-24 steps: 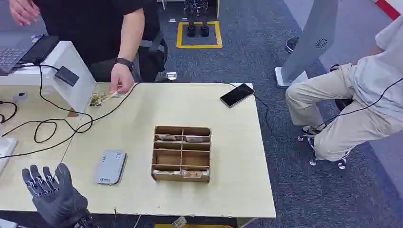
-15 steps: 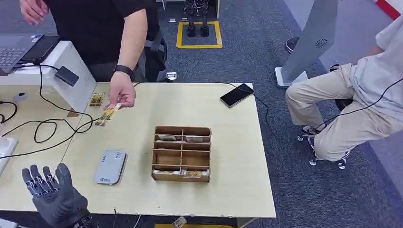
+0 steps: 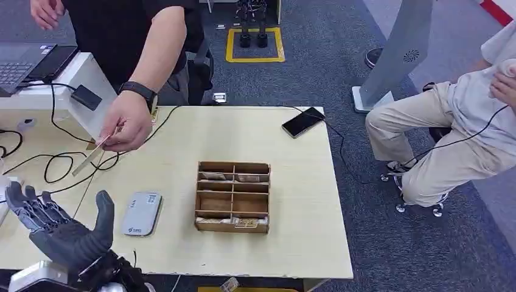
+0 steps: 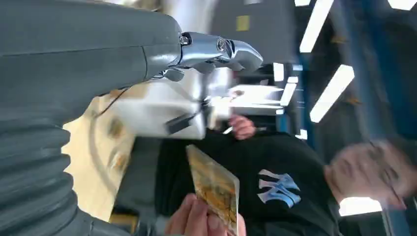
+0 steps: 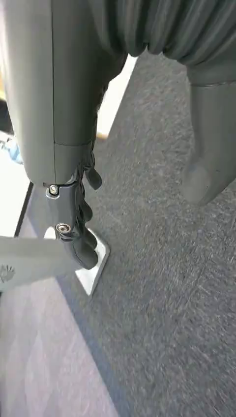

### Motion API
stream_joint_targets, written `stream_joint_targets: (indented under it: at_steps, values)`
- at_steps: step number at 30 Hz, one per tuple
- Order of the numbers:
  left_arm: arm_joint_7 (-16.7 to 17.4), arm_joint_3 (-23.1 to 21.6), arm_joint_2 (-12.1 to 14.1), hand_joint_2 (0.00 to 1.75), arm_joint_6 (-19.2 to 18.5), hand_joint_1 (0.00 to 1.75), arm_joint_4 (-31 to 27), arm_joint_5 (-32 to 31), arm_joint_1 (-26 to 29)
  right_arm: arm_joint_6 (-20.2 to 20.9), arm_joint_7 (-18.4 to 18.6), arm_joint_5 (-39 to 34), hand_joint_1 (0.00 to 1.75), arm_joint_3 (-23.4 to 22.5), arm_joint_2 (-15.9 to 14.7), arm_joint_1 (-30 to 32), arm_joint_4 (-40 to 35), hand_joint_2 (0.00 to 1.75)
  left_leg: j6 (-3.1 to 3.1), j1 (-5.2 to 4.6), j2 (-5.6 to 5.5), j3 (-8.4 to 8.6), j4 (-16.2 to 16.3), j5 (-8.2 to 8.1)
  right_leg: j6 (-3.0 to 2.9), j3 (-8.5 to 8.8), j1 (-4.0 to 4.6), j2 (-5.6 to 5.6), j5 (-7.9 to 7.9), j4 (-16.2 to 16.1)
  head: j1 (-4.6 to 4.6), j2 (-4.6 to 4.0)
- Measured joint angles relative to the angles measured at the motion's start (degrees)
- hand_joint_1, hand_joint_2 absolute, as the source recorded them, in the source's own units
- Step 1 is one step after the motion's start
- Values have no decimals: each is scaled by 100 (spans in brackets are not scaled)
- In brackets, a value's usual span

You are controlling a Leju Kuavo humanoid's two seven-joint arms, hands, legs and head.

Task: Pass the card to the sensor for recognition and then transmit it.

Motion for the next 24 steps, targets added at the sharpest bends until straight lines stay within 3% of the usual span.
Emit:
stream_joint_targets:
  at_steps: [2, 6, 15, 24]
  values:
    - [0, 238, -22, 175, 2, 0, 177, -986, -199, 0, -52, 100, 0, 0, 0, -19, 26, 175, 0, 0, 1, 2, 0, 1, 0, 0, 0, 1, 0, 0, -2, 0]
    - [0, 713, -55, 175, 9, 0, 507, -2220, -587, 0, -142, 245, 0, 0, 0, -72, 96, 175, -1, 1, 2, 3, 0, 1, 0, 0, 1, 3, 0, 1, -2, 0]
    - [0, 1331, -76, 175, 17, 0, 852, -3690, -1156, 0, -251, 437, 0, 0, 0, -116, 201, 175, 0, 1, 4, 0, 0, 1, 0, -2, 1, 8, 0, 1, -2, 0]
    - [0, 1694, -98, 175, 22, 0, 1075, -4361, -1461, 0, -289, 494, 0, 0, 2, -144, 264, 175, 0, 1, 4, 1, 1, 1, 0, -2, 1, 8, 0, 1, -2, 0]
